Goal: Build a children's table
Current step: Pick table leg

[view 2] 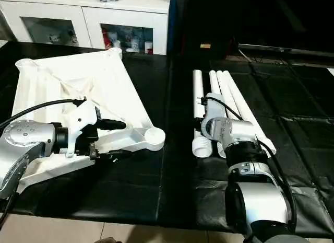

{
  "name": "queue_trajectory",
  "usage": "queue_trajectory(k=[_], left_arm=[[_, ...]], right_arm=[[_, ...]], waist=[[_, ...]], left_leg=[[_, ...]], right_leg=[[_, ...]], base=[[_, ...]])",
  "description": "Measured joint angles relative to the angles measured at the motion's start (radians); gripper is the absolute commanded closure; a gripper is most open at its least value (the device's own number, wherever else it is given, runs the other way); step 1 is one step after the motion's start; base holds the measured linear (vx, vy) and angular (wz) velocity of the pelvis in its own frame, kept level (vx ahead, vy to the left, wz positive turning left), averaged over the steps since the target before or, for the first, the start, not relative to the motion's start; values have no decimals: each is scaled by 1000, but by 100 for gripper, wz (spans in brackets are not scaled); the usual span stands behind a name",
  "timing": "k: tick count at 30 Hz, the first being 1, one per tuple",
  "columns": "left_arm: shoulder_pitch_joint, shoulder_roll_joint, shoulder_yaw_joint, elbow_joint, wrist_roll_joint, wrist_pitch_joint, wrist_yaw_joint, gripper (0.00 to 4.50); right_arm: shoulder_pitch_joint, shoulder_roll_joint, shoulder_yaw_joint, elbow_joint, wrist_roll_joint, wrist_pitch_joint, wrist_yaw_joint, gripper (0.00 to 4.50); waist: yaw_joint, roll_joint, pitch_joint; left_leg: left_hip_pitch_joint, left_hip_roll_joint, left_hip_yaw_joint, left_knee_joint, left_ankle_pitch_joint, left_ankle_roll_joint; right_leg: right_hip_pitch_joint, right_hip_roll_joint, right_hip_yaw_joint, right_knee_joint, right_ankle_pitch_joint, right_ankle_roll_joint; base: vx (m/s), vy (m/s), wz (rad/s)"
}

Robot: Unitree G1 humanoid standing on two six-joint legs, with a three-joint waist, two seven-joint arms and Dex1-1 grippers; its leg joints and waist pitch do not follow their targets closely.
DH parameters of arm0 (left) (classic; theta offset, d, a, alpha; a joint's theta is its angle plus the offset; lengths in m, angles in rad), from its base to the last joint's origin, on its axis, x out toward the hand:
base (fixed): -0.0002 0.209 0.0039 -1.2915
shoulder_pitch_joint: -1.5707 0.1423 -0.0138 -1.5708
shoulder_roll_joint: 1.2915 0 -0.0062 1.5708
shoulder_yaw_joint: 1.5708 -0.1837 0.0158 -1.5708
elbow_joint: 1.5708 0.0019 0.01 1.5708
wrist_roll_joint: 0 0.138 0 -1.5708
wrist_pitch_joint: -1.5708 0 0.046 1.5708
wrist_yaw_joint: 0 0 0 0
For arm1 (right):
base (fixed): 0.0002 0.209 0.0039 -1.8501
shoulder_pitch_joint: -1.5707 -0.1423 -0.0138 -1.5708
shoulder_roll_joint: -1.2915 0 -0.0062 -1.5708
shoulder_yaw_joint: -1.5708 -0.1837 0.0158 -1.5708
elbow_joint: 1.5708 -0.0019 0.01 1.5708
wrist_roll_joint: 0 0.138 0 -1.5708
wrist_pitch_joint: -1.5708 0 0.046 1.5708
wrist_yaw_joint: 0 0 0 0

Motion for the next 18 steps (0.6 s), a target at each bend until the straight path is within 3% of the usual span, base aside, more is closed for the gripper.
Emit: queue_trajectory(k=[13,18], left_arm=[[5,-4,-7,0,1,0,15,0],[-6,-63,-1,38,8,-7,85,0]], right_arm=[[9,20,-10,9,-2,-106,-4,266],[47,34,-21,-39,5,-222,1,266]], waist=[[7,-1,0],[10,1,1]], left_leg=[[0,2,1,0,3,-2],[-2,1,1,0,4,-3]], right_leg=[[-1,0,0,0,3,-1],[-2,0,0,0,3,-1]], base=[[0,0,0],[0,0,0]])
